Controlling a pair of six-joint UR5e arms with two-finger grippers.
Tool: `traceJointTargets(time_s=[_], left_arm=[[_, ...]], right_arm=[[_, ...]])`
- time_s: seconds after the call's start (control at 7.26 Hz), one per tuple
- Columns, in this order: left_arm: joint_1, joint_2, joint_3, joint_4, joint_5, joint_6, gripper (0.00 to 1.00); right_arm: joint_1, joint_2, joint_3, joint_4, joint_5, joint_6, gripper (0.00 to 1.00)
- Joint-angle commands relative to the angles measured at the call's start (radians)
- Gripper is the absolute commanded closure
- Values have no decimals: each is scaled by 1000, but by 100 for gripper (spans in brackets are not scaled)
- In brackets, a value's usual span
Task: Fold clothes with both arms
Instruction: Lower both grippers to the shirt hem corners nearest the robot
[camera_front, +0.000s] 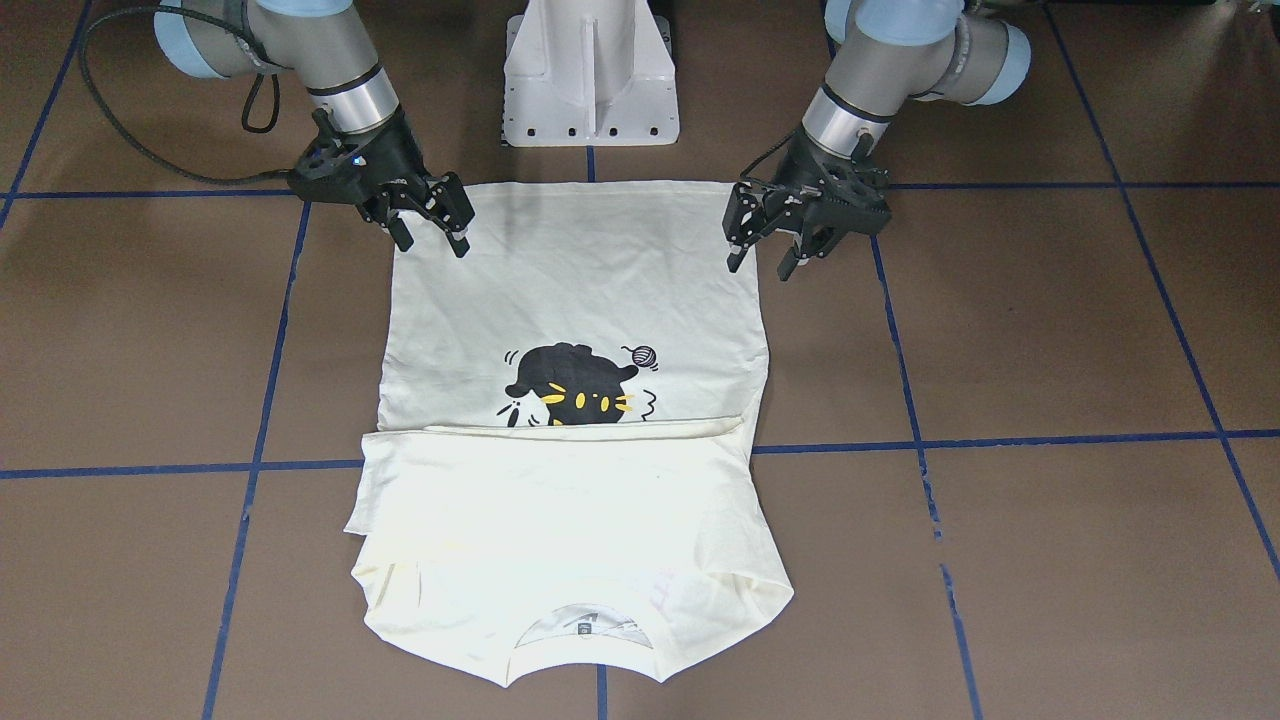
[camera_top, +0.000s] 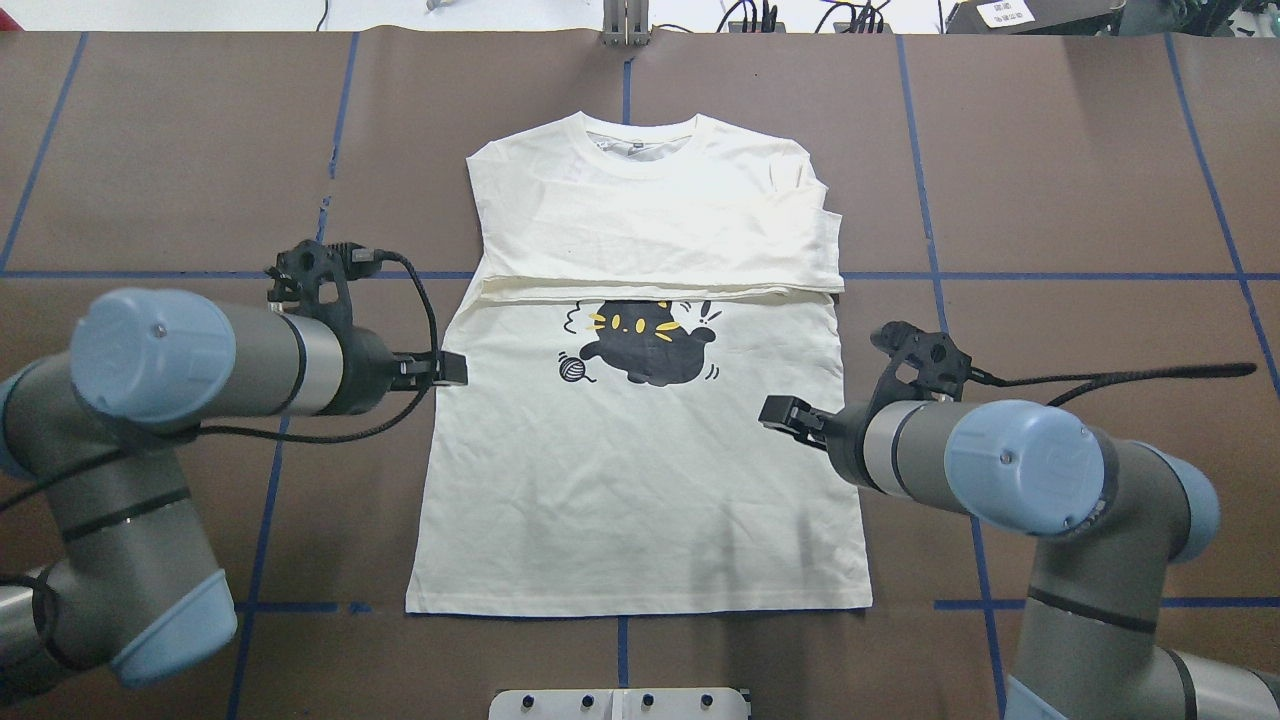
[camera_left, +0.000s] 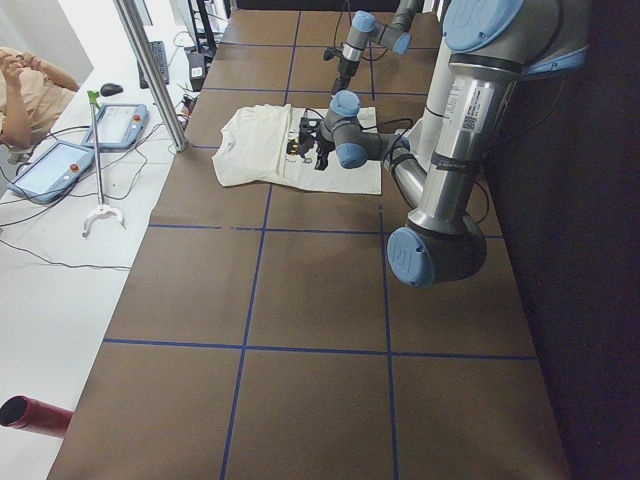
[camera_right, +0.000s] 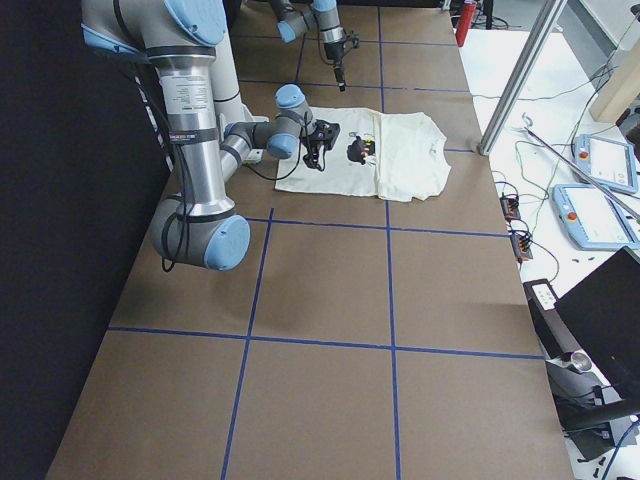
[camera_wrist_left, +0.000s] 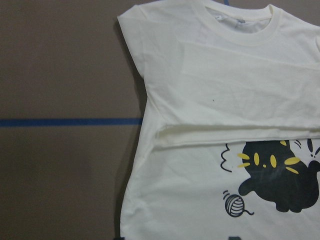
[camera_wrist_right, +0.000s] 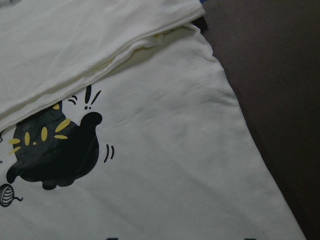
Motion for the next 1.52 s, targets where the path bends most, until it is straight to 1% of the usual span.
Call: traceJointTargets(time_s=[0.0,0.14,0.41,0.83,1.38], left_arm=[[164,73,-36,1,105,-118,29],[211,99,-48,1,124,-134,29],[259,125,-49,7,135,-139,37],[305,144,-49,10,138,-140,38],[317,158,-49,11,138,-140,38]], right_arm=[[-100,-130,92,0,-78,68,21],[-106,-142,103,0,-80,69,21],[-111,-142,103,0,-81,69,19],[-112,-142,102,2,-92,69,18],[-115,-142,100,2,-97,69,18]])
